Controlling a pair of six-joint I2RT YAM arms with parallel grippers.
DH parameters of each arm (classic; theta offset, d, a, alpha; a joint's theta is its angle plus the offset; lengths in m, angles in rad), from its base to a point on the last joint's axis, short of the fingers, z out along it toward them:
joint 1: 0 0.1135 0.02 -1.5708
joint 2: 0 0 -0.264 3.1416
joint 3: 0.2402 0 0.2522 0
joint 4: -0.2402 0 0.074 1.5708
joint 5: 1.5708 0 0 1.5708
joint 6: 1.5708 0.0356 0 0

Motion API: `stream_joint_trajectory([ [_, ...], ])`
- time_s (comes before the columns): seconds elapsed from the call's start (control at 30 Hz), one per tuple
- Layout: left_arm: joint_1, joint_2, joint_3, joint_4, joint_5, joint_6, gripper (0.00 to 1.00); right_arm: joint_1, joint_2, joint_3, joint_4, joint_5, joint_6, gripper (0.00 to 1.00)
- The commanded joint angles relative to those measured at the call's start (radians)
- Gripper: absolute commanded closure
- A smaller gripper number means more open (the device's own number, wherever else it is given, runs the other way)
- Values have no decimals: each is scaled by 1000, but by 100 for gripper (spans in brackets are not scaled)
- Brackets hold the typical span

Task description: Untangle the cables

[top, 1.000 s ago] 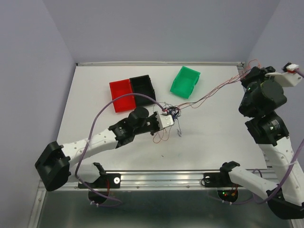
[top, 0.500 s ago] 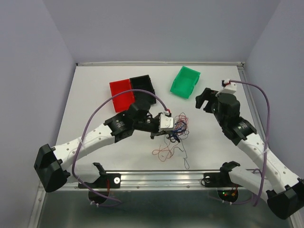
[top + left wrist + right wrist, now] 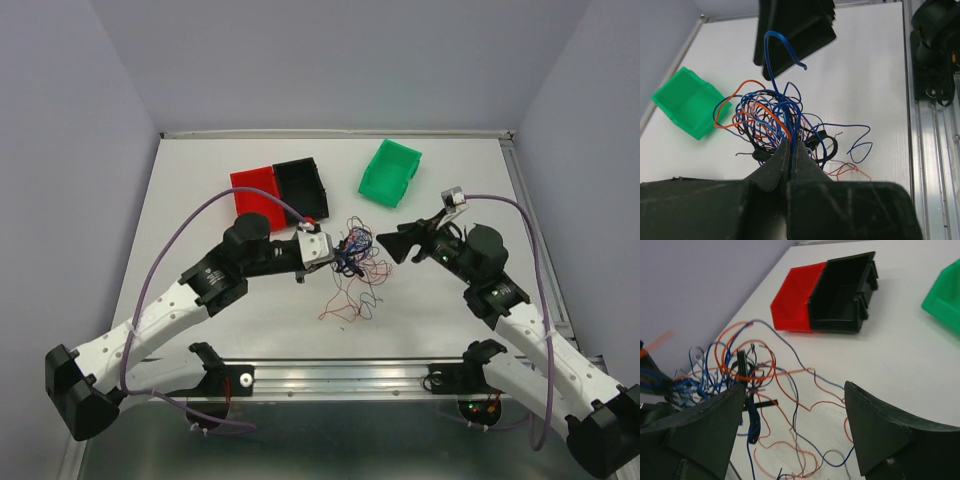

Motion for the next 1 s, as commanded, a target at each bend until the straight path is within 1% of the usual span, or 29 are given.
stream_joint_trajectory([
  [0.0, 26, -69, -19, 135, -19, -60, 100, -2, -32, -113, 344, -218, 66, 15],
  [0.03, 33, -74, -23, 144, -19, -66, 100, -4, -29, -128, 420, -260, 84, 15],
  [0.13, 45, -84, -26, 147, -5, -78, 100, 1, -3, -165, 529, -340, 106, 14],
  [0.23, 49, -89, -26, 147, 18, -84, 100, 25, 2, -193, 597, -344, 100, 13],
  [0.33, 49, -83, -23, 149, 33, -87, 100, 51, 4, -199, 600, -304, 74, 12],
  [0.47, 49, -60, -14, 153, 35, -93, 100, 76, 48, -173, 567, -279, 48, 14],
  [0.6, 49, -35, -6, 155, 54, -96, 100, 137, 105, -154, 547, -210, 5, 16],
  [0.63, 49, -32, -5, 156, 56, -98, 100, 165, 123, -150, 548, -174, -15, 16],
  [0.73, 49, -21, -3, 159, 68, -98, 100, 202, 155, -136, 559, -103, -41, 20],
  [0.83, 49, -15, -2, 167, 68, -103, 100, 220, 223, -108, 565, -72, -47, 28],
  [0.87, 49, -15, -2, 167, 70, -103, 100, 231, 249, -102, 564, -37, -44, 37],
  [0.93, 49, -17, -3, 167, 73, -101, 100, 238, 263, -102, 565, 0, -43, 47],
  [0.97, 49, -21, -5, 167, 71, -101, 100, 240, 266, -105, 567, 56, -34, 54],
])
